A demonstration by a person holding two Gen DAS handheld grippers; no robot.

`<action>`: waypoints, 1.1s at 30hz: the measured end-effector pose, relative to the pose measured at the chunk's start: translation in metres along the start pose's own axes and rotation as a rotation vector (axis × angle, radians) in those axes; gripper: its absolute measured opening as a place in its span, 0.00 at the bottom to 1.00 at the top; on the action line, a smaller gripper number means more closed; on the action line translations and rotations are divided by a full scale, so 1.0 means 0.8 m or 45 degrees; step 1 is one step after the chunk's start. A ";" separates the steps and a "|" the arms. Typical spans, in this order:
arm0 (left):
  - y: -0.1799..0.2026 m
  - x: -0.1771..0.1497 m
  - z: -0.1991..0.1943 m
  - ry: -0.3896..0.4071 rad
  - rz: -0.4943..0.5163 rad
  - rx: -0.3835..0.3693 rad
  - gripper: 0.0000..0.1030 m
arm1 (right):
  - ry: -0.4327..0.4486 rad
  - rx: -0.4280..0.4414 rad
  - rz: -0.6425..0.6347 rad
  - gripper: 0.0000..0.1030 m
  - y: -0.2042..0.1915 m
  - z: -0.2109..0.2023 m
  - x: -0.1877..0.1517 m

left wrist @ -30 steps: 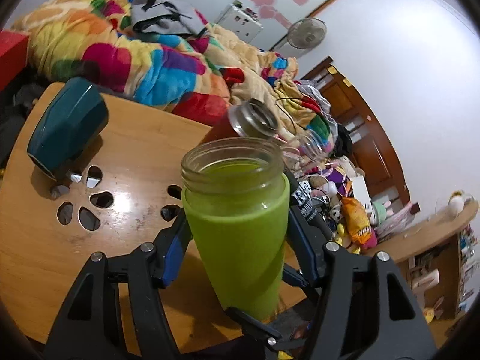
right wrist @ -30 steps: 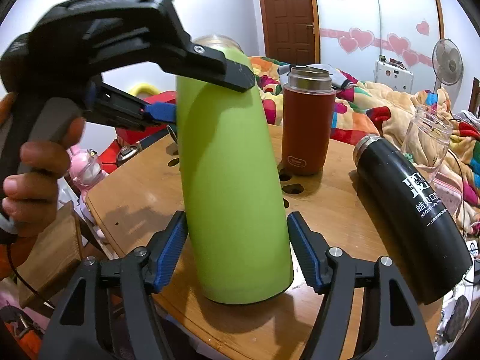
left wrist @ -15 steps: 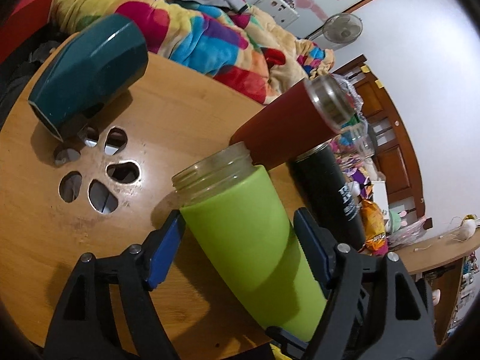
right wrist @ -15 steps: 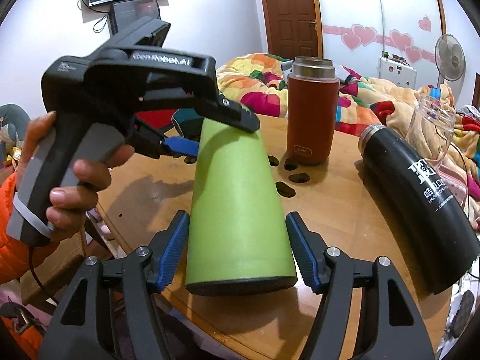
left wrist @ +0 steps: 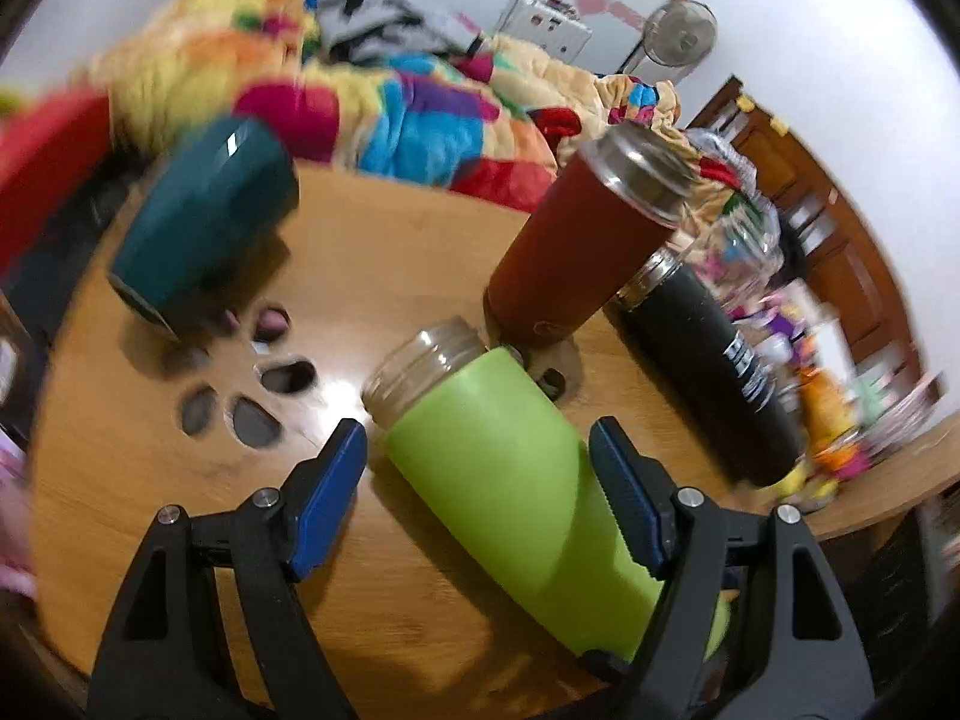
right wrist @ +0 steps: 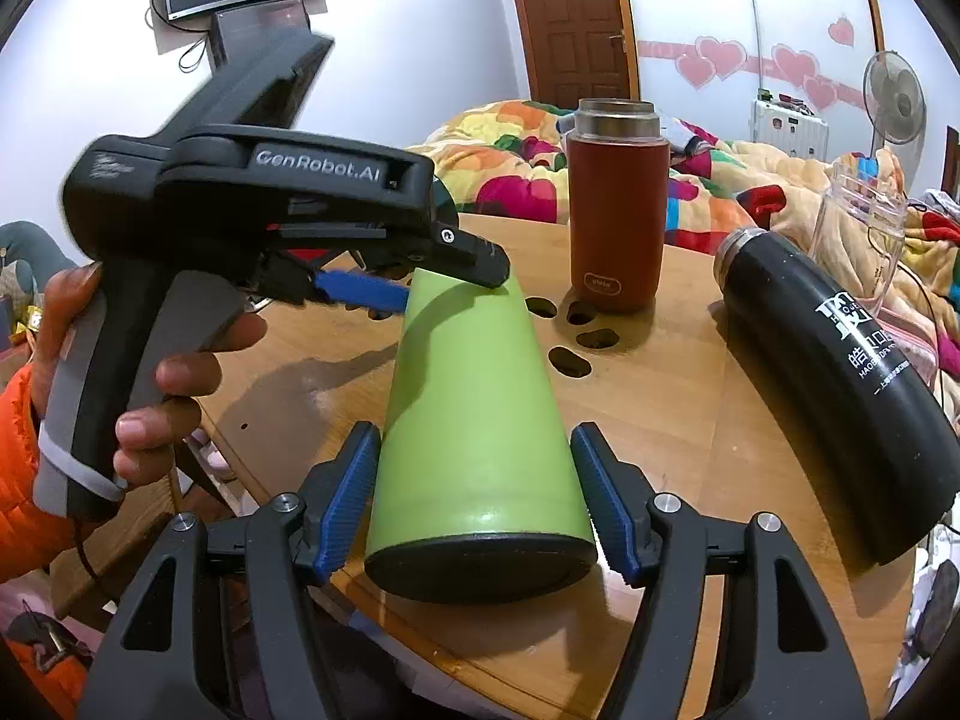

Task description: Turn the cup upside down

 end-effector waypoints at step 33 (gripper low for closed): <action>0.048 -0.026 -0.050 0.039 0.195 -0.036 0.48 | 0.197 -0.010 0.047 0.61 0.003 -0.121 0.038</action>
Point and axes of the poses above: each gripper's, at about its wrist camera, not at the fingertips, and z roughly the way its jaws point, y to its right, x to its top, the point moved 2 cm from there along z, roughly the way its jaws point, and after that the axes turned 14 degrees about -x, right-handed, at the moved point
